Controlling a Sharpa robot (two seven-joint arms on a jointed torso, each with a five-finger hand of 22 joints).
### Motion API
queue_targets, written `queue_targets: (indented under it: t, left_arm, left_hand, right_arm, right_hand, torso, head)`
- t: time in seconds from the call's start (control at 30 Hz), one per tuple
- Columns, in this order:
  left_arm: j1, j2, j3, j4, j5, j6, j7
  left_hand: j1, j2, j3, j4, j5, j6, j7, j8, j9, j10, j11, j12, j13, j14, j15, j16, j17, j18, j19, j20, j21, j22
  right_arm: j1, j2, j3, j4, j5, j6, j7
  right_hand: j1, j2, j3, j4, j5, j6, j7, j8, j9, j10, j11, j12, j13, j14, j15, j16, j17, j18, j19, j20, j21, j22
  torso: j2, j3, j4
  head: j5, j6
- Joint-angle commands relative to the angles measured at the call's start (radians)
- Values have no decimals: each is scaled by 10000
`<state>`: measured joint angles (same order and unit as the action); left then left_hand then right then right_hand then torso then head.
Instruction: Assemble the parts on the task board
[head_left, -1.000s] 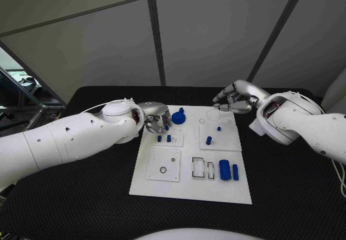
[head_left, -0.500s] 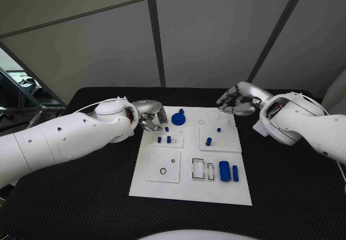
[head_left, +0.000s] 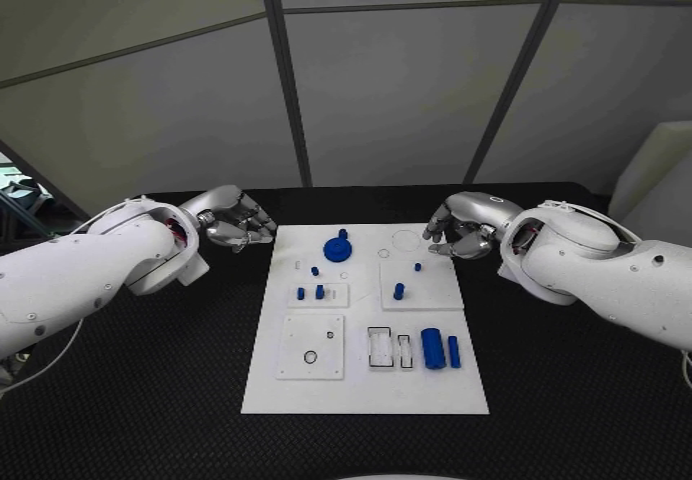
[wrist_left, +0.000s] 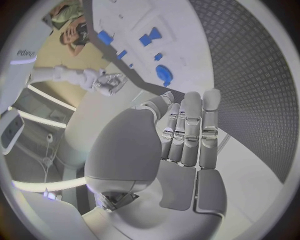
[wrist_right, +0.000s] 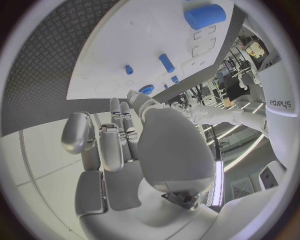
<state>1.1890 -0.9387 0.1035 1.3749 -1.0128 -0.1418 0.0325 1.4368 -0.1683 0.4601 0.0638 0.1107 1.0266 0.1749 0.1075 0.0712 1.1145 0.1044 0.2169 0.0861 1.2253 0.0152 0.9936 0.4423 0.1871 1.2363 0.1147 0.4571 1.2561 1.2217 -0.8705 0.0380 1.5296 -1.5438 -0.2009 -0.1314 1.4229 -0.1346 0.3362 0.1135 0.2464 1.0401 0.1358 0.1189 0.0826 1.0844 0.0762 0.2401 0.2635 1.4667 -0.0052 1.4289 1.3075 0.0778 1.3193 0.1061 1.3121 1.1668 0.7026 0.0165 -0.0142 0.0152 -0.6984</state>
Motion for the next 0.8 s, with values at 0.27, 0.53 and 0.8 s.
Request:
queue_targets:
  t: [0.27, 0.53, 0.8]
  left_arm:
    - [-77, -237, -13, 802, 8521, -313, 3414]
    - [-99, -267, -18, 971, 9031, -210, 3632]
    - [-102, -260, -26, 1007, 9103, -177, 3577]
  left_hand:
    - [87, 219, -50, -182, -15, 159, -17, 144, 1, 157, -84, 445, 162, -110, -31, -308, -258, -53, -191, -52, -470, -210]
    - [96, 261, -75, -216, -11, 156, -5, 163, -5, 90, -74, 510, 184, -137, -20, -339, -297, -58, -229, -48, -516, -234]
    - [112, 286, -86, -245, -8, 155, 4, 176, -7, 60, -68, 557, 199, -160, -16, -358, -321, -59, -248, -46, -541, -246]
  right_arm:
    - [-329, 212, -112, 18, -2173, 379, -318]
    - [-447, 581, -140, -149, -2334, 339, -289]
    - [-515, 776, -152, -268, -2361, 574, -234]
  right_hand:
    - [-90, -209, 222, 39, -388, -89, 140, -351, -75, 25, 103, -413, -568, 574, 131, -61, 150, 84, 102, 63, 71, 79]
    - [-124, -279, 274, 26, -505, -222, 233, -501, -107, -80, 196, -580, -800, 571, 194, -53, 137, 95, 76, 119, 48, 47]
    - [19, -199, 443, -81, -417, -150, 250, -493, -88, 77, 189, -576, -922, 578, 192, -13, 178, 96, 92, 131, 69, 79]
  torso:
    - [17, -10, -18]
    - [27, -19, 9]
    - [30, -16, 0]
  head:
    - [-261, 132]
    - [-267, 79]
    - [-244, 15]
